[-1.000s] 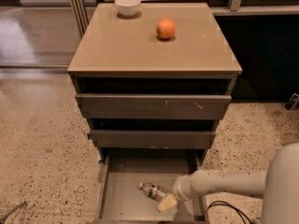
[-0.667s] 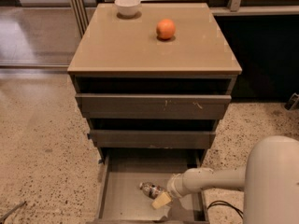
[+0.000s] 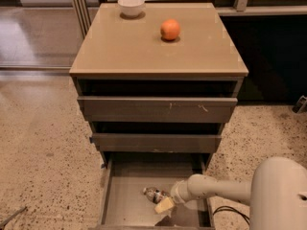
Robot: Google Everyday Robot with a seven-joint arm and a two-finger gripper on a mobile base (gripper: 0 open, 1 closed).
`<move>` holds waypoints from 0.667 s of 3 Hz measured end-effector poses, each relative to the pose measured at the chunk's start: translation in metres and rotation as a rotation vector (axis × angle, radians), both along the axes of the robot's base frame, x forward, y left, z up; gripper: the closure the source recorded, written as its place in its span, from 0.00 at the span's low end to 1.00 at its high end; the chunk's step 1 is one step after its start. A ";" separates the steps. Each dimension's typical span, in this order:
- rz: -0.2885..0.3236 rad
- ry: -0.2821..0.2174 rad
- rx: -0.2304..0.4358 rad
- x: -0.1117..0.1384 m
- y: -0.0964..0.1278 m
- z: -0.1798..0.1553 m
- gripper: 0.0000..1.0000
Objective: Pick water bottle from bottom drawer and place on counter
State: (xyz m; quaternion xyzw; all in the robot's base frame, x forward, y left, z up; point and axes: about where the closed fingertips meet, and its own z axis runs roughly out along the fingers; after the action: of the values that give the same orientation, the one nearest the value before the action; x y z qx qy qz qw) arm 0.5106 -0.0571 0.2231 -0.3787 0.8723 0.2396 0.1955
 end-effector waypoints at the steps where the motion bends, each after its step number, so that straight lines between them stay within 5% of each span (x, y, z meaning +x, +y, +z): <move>1: -0.008 0.013 0.023 0.006 0.001 -0.019 0.00; 2: 0.007 0.017 0.017 0.006 0.008 -0.032 0.00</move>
Offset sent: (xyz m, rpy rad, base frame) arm 0.0080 0.0137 -0.0446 0.0074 0.0161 0.0233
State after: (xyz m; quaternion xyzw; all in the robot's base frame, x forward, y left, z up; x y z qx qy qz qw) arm 0.5168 -0.0494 0.1915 -0.3781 0.8705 0.2508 0.1906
